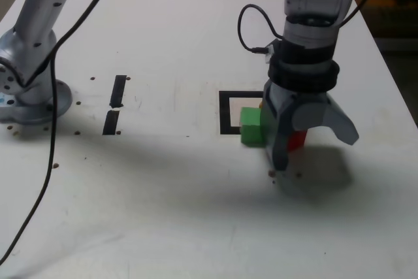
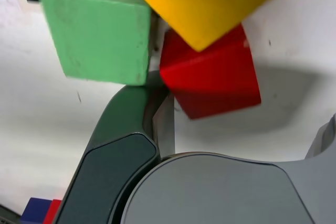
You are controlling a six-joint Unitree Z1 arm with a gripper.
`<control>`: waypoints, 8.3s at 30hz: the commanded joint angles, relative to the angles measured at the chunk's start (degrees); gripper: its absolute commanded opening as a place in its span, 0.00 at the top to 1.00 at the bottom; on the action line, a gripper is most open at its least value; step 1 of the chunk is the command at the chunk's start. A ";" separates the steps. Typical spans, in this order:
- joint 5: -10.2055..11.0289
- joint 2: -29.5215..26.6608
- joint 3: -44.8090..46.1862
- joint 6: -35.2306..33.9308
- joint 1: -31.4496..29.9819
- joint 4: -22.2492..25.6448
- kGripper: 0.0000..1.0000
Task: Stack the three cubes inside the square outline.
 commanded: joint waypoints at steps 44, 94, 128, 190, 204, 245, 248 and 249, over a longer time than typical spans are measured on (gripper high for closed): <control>11.96 -8.87 12.38 8.42 13.50 6.93 0.02; 5.61 -2.44 4.42 7.10 9.65 5.78 0.19; 14.54 -6.34 4.26 6.09 11.50 2.76 0.63; 20.95 -14.49 -1.04 15.90 14.26 10.14 0.07; 21.25 -15.96 -3.18 -1.21 1.02 15.11 0.07; 14.03 -2.29 -7.65 -13.99 -4.85 13.66 0.07; 13.73 -1.69 -7.96 -13.99 -4.85 13.51 0.07; 13.65 -1.56 -8.03 -13.99 -4.85 13.48 0.07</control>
